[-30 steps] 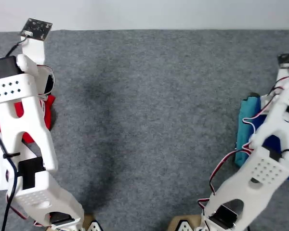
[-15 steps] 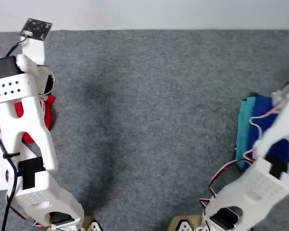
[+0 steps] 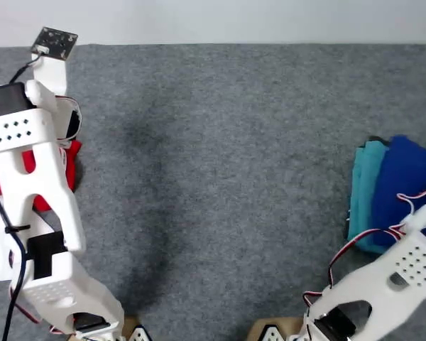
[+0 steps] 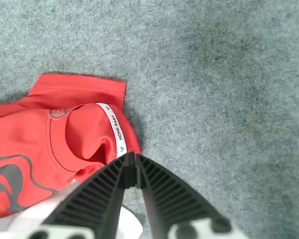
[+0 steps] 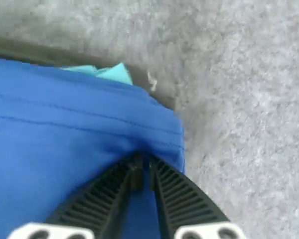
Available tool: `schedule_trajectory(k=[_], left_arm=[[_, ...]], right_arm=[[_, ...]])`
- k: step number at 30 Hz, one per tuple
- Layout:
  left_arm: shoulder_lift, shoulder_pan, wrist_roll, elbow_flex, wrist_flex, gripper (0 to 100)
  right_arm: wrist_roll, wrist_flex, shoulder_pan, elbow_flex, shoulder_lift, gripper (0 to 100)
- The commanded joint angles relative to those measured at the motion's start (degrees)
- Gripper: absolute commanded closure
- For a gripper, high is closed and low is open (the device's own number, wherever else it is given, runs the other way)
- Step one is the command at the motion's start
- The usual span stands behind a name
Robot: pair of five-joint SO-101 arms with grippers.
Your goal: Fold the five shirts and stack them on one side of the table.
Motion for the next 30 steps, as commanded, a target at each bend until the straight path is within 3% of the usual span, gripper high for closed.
schedule_trajectory(k=[1,8,21,25,30], left_arm=[[-0.35,0.62,0.09,-0.31,0.88,100],[-0.62,0.62,0.09,-0.31,1.14,100],[-0.79,0.62,0.18,-0.31,1.23,100],[-0.79,0.62,0.18,-0.31,1.23,100],[-0.53,0.62,0.18,-0.31,1.23,100]], right_arm=[[0.35,-1.63,-1.19,-3.08,-2.42,95.6],[0.26,10.68,-2.51,-2.99,-15.96,95.6],[0.26,52.97,-11.65,-1.58,-26.07,95.6],[0.26,52.09,-11.47,5.01,-22.64,95.6],[-1.41,42.59,-11.74,15.82,-15.34,95.6]])
